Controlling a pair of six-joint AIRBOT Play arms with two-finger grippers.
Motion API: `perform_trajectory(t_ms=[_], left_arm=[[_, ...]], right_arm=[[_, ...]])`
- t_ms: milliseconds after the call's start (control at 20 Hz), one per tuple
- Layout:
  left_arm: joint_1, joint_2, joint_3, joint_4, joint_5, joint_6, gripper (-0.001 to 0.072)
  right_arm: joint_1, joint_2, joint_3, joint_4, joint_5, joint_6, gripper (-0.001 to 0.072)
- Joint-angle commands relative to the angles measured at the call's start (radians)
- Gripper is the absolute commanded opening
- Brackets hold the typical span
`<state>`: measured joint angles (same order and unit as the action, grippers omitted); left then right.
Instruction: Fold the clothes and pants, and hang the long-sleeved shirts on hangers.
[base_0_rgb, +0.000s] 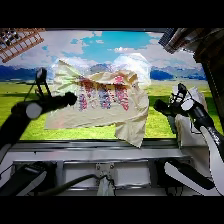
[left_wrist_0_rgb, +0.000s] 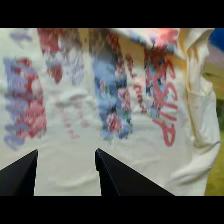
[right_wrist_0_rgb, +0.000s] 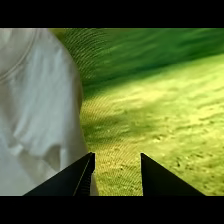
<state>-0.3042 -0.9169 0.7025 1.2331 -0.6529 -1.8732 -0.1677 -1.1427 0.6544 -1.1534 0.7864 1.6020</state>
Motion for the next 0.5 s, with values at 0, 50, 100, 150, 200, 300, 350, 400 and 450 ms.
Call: perform_trajectory(t_ms=[0,50,100,150,200,300,350,400,450], left_arm=[[-0.022,0.104,-0.167,-0.008,0.065,-0.08,0.036],[-0.023,0.114,-0.176,-0.008,0.063,-0.08,0.0359],[-0.024,0.117,-0.177,-0.008,0.061,-0.079,0.0359],[-0.024,0.117,-0.177,-0.008,0.063,-0.08,0.036],[-0.024,0.117,-0.177,-0.008,0.064,-0.08,0.0359],[-0.023,0.117,-0.177,-0.008,0.067,-0.08,0.0359],[-0.023,0.117,-0.177,-0.008,0.067,-0.08,0.0359],[-0.023,0.117,-0.177,-0.008,0.066,-0.08,0.036],[-0.023,0.117,-0.177,-0.008,0.067,-0.08,0.036]], right_arm=[[-0.006,-0.042,-0.027,0.075,0.013,-0.055,0.0339],[-0.006,-0.051,-0.027,0.111,0.015,-0.082,0.0339],[-0.006,-0.058,-0.027,0.156,0.018,-0.108,0.0339],[-0.006,-0.063,-0.027,0.198,0.024,-0.132,0.0339],[-0.006,-0.068,-0.027,0.223,0.032,-0.138,0.0341],[0.003,-0.068,-0.027,0.236,0.04,-0.139,0.035],[0.017,-0.068,-0.027,0.236,0.04,-0.139,0.035],[0.038,-0.069,-0.027,0.236,0.04,-0.139,0.035],[0.064,-0.076,-0.027,0.237,0.04,-0.138,0.035]])
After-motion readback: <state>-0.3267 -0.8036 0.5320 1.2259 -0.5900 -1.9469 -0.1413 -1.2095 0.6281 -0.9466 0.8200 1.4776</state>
